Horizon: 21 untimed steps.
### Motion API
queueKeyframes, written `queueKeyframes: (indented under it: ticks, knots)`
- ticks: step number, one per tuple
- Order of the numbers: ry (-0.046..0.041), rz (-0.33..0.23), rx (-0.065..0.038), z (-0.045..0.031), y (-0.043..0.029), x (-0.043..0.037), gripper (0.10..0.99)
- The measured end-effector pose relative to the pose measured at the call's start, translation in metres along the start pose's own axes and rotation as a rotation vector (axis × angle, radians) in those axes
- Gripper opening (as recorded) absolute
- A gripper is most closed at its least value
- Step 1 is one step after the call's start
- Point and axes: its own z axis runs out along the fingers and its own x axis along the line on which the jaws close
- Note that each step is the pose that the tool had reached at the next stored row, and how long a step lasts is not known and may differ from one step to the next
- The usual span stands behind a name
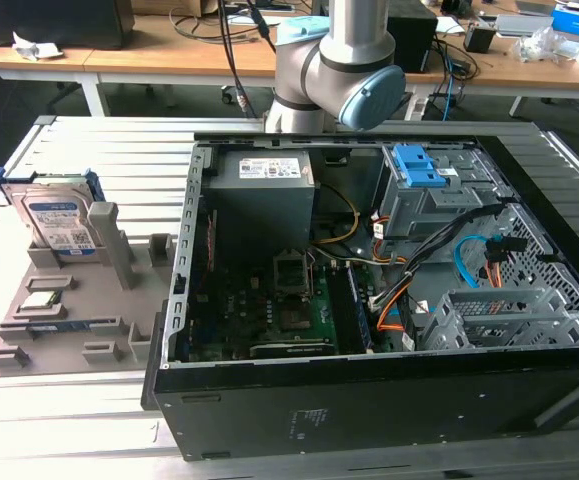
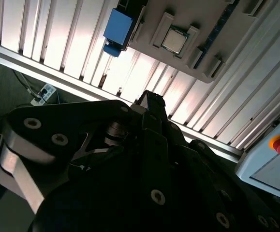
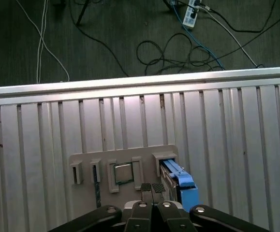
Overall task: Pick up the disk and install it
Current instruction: 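Pick up the disk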
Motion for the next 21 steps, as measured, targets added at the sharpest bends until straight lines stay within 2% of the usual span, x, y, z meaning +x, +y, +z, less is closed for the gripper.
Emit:
queueKeyframes:
  ticks: [7, 9, 10, 12, 13, 14, 16, 17, 18, 20, 21]
  knots:
    - [0.0001, -0.002, 0.000, 0.0000, 0.0000, 0.0000, 0.114]
    - [0.0001, -0.002, 0.000, 0.0000, 0.0000, 0.0000, 0.235]
    - [0.0001, -0.002, 0.000, 0.0000, 0.0000, 0.0000, 0.235]
    - [0.0002, -0.003, 0.000, 0.0000, 0.0000, 0.0000, 0.475]
    - [0.0002, -0.003, 0.000, 0.0000, 0.0000, 0.0000, 0.475]
    - [0.0002, -0.004, 0.000, 0.0000, 0.0000, 0.0000, 0.541]
    - [0.0003, -0.004, 0.000, 0.0000, 0.0000, 0.0000, 0.541]
    - [0.0000, -0.004, 0.005, 0.0001, 0.0001, -0.0001, 0.541]
    - [0.0002, -0.004, 0.022, 0.0002, 0.0001, -0.0001, 0.541]
    - [0.0008, -0.005, 0.049, 0.0004, 0.0001, 0.0000, 0.541]
    - [0.0008, -0.005, 0.050, 0.0004, 0.0000, 0.0000, 0.541]
